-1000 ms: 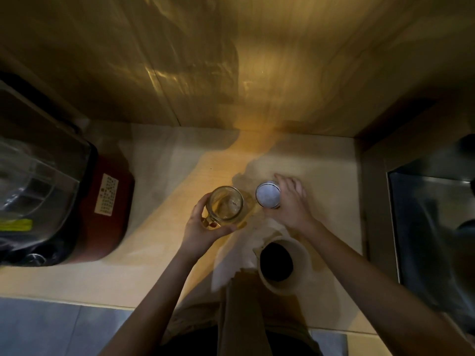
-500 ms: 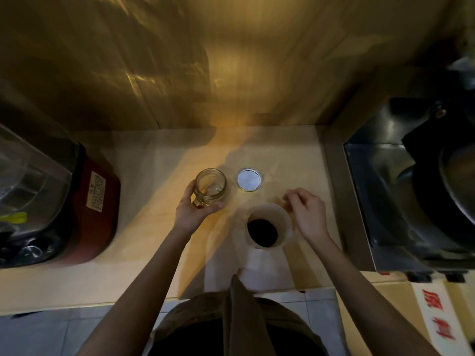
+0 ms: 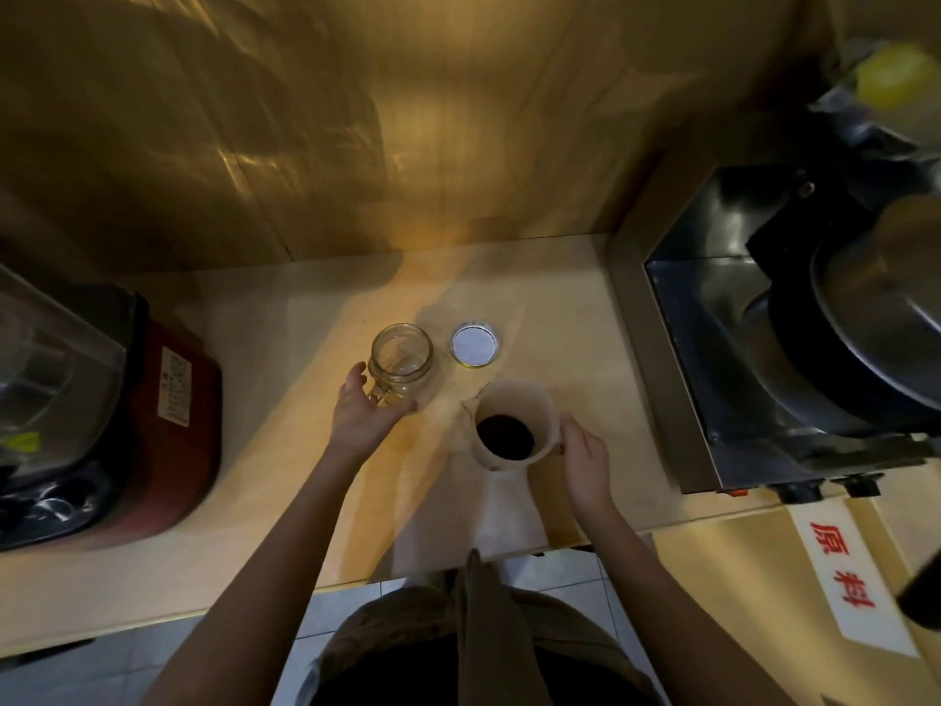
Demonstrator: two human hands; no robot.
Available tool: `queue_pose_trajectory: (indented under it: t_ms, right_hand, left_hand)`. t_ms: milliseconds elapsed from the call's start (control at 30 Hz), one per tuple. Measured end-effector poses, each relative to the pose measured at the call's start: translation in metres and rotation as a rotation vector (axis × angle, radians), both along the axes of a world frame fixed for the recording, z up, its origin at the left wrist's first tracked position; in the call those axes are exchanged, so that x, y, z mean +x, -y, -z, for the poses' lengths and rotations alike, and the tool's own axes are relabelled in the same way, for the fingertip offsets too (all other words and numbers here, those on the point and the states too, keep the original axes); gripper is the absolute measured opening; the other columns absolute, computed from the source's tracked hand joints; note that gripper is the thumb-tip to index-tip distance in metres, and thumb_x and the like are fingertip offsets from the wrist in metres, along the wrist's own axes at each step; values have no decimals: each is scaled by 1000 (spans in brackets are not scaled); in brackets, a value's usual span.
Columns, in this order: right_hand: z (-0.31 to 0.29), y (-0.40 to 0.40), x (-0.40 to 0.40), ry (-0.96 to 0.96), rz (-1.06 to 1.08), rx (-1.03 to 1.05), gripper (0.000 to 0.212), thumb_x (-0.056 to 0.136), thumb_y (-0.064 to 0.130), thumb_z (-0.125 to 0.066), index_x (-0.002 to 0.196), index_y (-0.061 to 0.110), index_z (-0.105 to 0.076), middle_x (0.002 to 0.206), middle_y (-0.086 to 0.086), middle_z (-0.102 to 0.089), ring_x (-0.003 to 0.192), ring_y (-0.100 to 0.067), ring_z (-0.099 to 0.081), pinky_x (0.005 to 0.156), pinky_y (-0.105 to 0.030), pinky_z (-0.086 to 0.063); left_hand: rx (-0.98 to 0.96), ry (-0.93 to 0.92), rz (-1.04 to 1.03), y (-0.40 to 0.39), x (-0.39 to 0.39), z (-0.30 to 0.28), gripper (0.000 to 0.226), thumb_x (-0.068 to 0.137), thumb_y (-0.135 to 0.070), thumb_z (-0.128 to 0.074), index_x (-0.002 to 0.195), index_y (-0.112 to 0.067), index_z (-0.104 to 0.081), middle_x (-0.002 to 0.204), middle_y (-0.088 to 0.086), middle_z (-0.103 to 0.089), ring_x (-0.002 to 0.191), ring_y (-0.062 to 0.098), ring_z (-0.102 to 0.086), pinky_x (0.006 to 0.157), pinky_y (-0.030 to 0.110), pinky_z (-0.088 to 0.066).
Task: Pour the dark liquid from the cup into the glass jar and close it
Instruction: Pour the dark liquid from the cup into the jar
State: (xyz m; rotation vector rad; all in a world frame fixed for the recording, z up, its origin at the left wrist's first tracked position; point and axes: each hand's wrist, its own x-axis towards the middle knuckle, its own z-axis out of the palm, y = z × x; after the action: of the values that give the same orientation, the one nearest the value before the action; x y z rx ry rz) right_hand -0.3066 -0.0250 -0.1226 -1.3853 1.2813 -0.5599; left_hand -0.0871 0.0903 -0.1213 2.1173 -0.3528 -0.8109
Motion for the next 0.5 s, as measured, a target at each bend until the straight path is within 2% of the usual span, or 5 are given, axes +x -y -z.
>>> queue_pose_trajectory:
  t_ms: [100,167,200,333,500]
  right_hand:
    - [-1,3,8,75,63,61,49,97,20,-42,48,23,-41,42,11,-43,40,4,-38,40,-10,-33]
    - [-4,8,13,116,89,87,50,97,19,-43,47,21,-41,39,10,-42,38,3,-39,39,-10,-33]
    - [-6,11,16,141,93,99,53,97,18,-43,43,22,-40,37,10,-43,37,2,-39,41,-11,-35]
    - [-19,26,28,168,77,142,62,96,23,-43,35,21,-41,36,7,-45,44,-7,-44,60,-29,-37]
    - [-39,44,39,191,165,87,58,94,23,-48,37,22,-40,35,8,-41,39,-5,-40,54,-27,-36]
  left_hand:
    - [-66,35,-115,-8,-3,2,51,82,-27,-56,127,-7,-43,130,17,-52,111,29,-52,87,35,-42]
    - [-127,55,-184,-12,-4,3,30,86,-25,-46,105,-8,-59,113,18,-61,103,30,-55,81,32,-38]
    - [-145,44,-197,-12,-4,4,28,86,-25,-42,93,-9,-63,107,18,-63,102,32,-55,81,33,-38]
    - [-189,-51,-233,-8,-5,7,43,90,-34,-33,62,-19,-61,89,15,-64,89,28,-54,82,34,-35]
    - [-233,-161,-276,4,-4,14,58,93,-39,-27,56,-4,-56,63,13,-59,65,23,-51,78,37,-37]
